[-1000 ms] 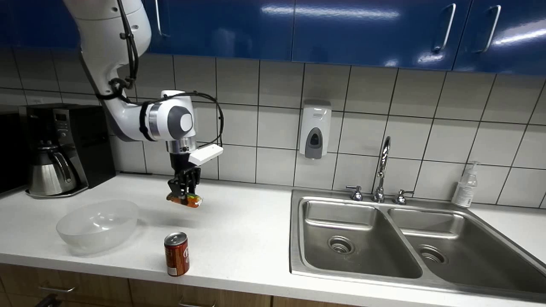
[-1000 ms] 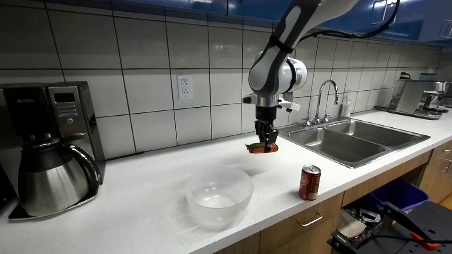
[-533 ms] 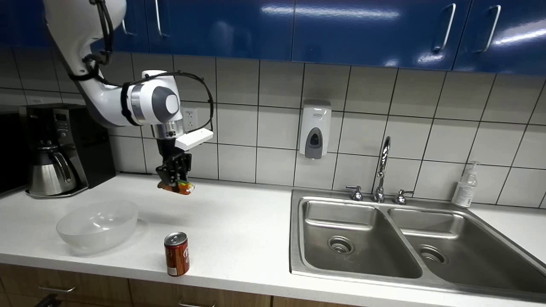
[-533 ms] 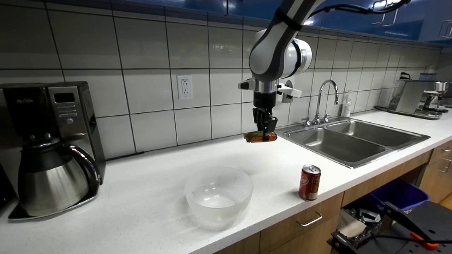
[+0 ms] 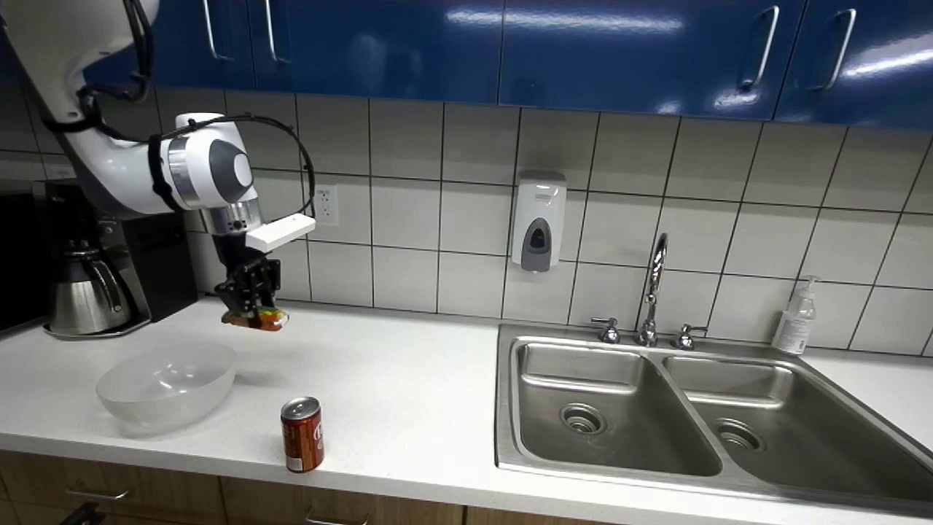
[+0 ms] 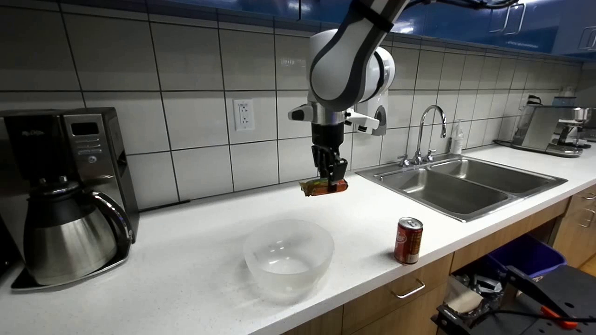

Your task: Put the orange packet in the clear bowl.

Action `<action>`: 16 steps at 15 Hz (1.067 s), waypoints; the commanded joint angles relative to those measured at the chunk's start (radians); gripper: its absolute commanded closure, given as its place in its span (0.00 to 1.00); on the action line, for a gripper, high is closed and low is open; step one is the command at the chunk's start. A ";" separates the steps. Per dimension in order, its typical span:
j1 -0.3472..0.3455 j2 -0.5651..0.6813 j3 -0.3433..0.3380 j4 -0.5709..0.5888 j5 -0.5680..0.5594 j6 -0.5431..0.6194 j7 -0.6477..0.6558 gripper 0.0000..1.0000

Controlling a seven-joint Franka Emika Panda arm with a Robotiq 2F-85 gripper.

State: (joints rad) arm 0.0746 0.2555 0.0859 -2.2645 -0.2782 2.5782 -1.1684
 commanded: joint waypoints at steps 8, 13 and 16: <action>0.119 0.100 0.078 0.045 -0.053 -0.012 0.145 0.84; 0.167 0.173 0.103 0.066 -0.059 -0.027 0.208 0.84; 0.178 0.212 0.113 0.075 -0.052 -0.031 0.227 0.84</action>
State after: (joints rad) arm 0.2521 0.4344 0.1829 -2.2222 -0.3046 2.5767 -0.9862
